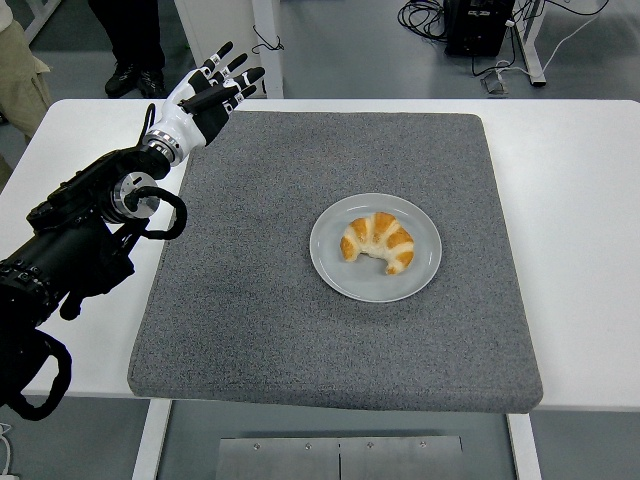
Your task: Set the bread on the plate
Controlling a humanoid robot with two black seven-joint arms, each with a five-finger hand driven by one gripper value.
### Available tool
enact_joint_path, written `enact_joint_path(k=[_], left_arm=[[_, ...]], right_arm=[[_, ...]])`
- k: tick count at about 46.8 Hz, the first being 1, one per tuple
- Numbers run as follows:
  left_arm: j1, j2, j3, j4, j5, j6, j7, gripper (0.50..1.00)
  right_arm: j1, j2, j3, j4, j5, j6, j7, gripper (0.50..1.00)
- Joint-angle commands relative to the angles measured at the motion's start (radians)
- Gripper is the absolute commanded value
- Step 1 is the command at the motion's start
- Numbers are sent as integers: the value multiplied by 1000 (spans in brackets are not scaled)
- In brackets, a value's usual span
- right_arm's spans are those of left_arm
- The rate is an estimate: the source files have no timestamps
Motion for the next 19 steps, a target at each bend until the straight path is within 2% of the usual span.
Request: enact_joint_path(k=[1, 19], left_arm=[[-2, 3, 0, 0, 0, -1, 1, 975], [5, -5, 8, 0, 2, -12, 1, 975]], right_arm=[[3, 0, 2, 5, 0, 1, 0, 1000], [0, 0, -3, 1, 0, 0, 0, 1000]])
